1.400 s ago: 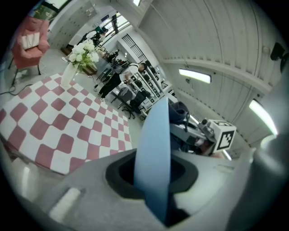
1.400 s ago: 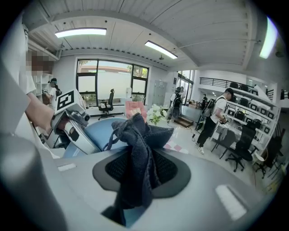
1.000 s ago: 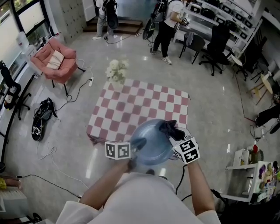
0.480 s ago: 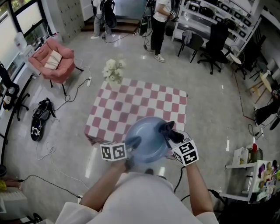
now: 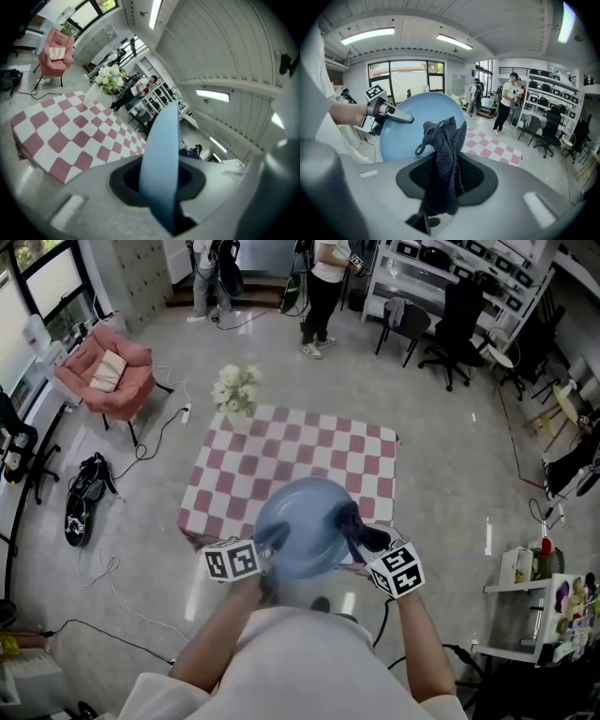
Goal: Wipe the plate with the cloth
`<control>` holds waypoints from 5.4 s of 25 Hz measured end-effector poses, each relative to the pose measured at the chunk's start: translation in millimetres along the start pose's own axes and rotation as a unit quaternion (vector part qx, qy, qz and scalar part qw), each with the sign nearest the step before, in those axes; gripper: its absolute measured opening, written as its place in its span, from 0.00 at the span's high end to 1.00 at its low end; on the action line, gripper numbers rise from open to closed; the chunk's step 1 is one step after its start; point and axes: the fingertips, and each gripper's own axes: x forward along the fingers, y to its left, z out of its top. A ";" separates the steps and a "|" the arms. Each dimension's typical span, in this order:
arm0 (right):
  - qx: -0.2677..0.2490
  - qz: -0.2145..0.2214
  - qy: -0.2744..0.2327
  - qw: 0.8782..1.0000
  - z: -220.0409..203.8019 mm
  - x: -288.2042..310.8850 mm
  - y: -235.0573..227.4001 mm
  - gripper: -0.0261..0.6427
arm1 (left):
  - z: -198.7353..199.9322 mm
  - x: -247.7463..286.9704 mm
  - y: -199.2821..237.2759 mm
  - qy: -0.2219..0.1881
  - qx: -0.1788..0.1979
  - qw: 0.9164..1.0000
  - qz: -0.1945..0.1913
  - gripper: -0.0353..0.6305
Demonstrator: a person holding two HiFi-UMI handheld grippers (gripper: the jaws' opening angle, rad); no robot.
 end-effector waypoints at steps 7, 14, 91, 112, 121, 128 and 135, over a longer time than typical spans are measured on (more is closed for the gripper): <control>-0.002 0.016 0.025 1.000 -24.1 -7.9 8.4 0.79 | 10.8 -2.9 4.0 -0.013 0.023 1.000 -0.002 0.84; 0.033 0.005 0.001 0.999 -24.6 -24.3 -3.5 0.79 | 15.1 -9.6 0.9 0.006 0.104 0.995 -0.009 0.84; -0.148 0.180 -0.015 0.972 110.1 -7.0 91.1 0.78 | -31.1 59.2 -42.5 0.215 0.725 0.646 0.104 0.84; -0.062 0.168 -0.019 0.984 85.0 -13.1 62.1 0.78 | -23.2 25.7 -43.4 0.134 0.737 0.660 0.060 0.84; -0.022 0.147 -0.021 0.989 76.6 -17.2 31.3 0.78 | -9.9 8.2 -60.5 0.069 0.754 0.652 0.035 0.84; 0.003 0.136 -0.022 0.990 67.6 -15.9 11.8 0.78 | -5.7 -0.6 -77.2 0.038 0.768 0.640 0.008 0.84; 0.039 0.134 -0.025 0.990 58.4 -16.5 -8.8 0.79 | -1.0 -5.9 -94.4 0.018 0.772 0.635 -0.011 0.84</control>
